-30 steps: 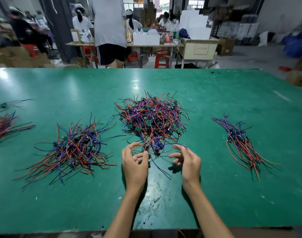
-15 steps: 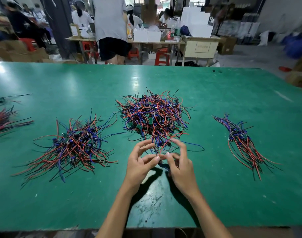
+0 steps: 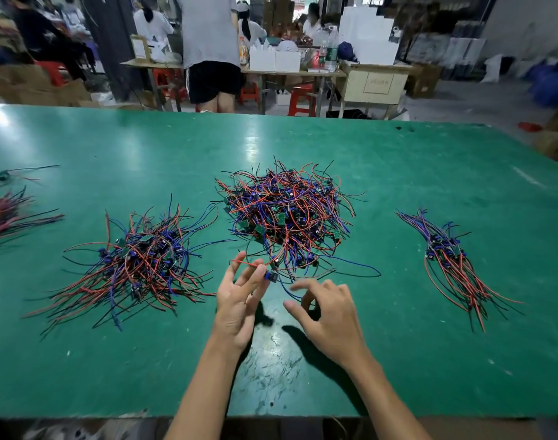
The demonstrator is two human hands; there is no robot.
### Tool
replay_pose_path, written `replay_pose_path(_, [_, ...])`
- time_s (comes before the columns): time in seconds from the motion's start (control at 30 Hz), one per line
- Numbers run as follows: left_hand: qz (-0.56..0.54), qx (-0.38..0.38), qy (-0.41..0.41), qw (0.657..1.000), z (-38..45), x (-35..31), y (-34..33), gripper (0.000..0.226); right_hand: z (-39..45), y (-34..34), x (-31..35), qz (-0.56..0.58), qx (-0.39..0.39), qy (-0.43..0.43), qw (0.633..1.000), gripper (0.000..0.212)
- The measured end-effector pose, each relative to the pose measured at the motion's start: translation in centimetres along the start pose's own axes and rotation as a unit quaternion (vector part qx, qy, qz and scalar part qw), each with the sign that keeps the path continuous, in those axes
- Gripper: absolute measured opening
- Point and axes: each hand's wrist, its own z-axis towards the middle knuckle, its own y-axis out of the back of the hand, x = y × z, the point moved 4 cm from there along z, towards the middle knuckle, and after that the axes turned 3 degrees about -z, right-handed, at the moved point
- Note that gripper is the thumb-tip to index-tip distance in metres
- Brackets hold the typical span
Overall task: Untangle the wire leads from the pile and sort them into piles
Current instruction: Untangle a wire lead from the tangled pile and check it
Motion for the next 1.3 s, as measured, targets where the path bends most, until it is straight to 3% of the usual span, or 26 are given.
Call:
replay_pose_path(0.13, [0.01,-0.007,0.0,1.0,-0.1,0.1,0.0,0.07,0.0,-0.5,0.0,-0.057,0.036,-0.004,0.998,0.041])
replay_pose_path(0.3, [0.061,0.004,-0.024,0.998,-0.2,0.0,-0.3,0.06,0.0,-0.5,-0.9,-0.091,0.004,-0.087,0.992,0.018])
replay_pose_path(0.43, [0.193,-0.013,-0.125,0.973,-0.2,-3.2,-0.4,0.042,0.0,-0.2,-1.1,-0.096,-0.032,-0.106,0.989,0.015])
replay_pose_path(0.57, [0.349,-0.101,-0.256,0.896,1.7,-10.3,0.5,0.019,0.2,-0.3,-0.6,-0.107,-0.023,-0.064,0.992,0.014])
replay_pose_path(0.63, [0.462,-0.156,-0.258,0.834,2.7,-13.0,1.3,0.006,0.4,-0.2,-0.7,-0.089,-0.033,-0.066,0.993,0.014])
replay_pose_path(0.67, [0.526,-0.192,-0.23,0.796,3.1,-13.8,1.9,0.016,0.4,-0.1,-0.8,-0.068,-0.044,-0.075,0.994,0.018])
replay_pose_path(0.73, [0.609,-0.266,-0.152,0.732,3.1,-14.1,3.0,0.072,0.4,0.3,-1.0,-0.02,-0.073,-0.087,0.993,0.023])
replay_pose_path(0.8, [0.632,-0.315,-0.187,0.682,1.2,-13.7,1.9,0.101,0.4,0.6,-1.1,0.023,-0.11,-0.087,0.99,0.018])
replay_pose_path(0.83, [0.646,-0.296,-0.242,0.661,0.2,-12.9,0.8,0.1,0.4,0.7,-1.2,0.044,-0.124,-0.085,0.988,0.016])
replay_pose_path(0.9, [0.678,-0.136,-0.311,0.652,-1.1,-9.7,-1.8,0.081,0.4,0.9,-1.2,0.076,-0.144,-0.077,0.984,0.017])
replay_pose_path(0.97, [0.711,0.06,-0.285,0.64,-1.9,-5.4,-3.9,0.062,0.3,1.0,-1.2,0.101,-0.149,-0.069,0.981,0.018])
replay_pose_path(1.0, [0.723,0.117,-0.268,0.626,-2.2,-3.6,-4.3,0.055,0.2,1.0,-1.3,0.117,-0.151,-0.069,0.979,0.019])
replay_pose_path(1.2, [0.711,0.131,-0.293,0.626,-2.1,0.1,-4.7,0.01,-0.4,2.1,-1.9,0.195,-0.222,-0.107,0.949,0.018])
replay_pose_path(1.3, [0.682,0.16,-0.271,0.661,-2.3,0.3,-4.9,0.021,-0.5,2.2,-2.3,0.211,-0.247,-0.131,0.937,0.015])
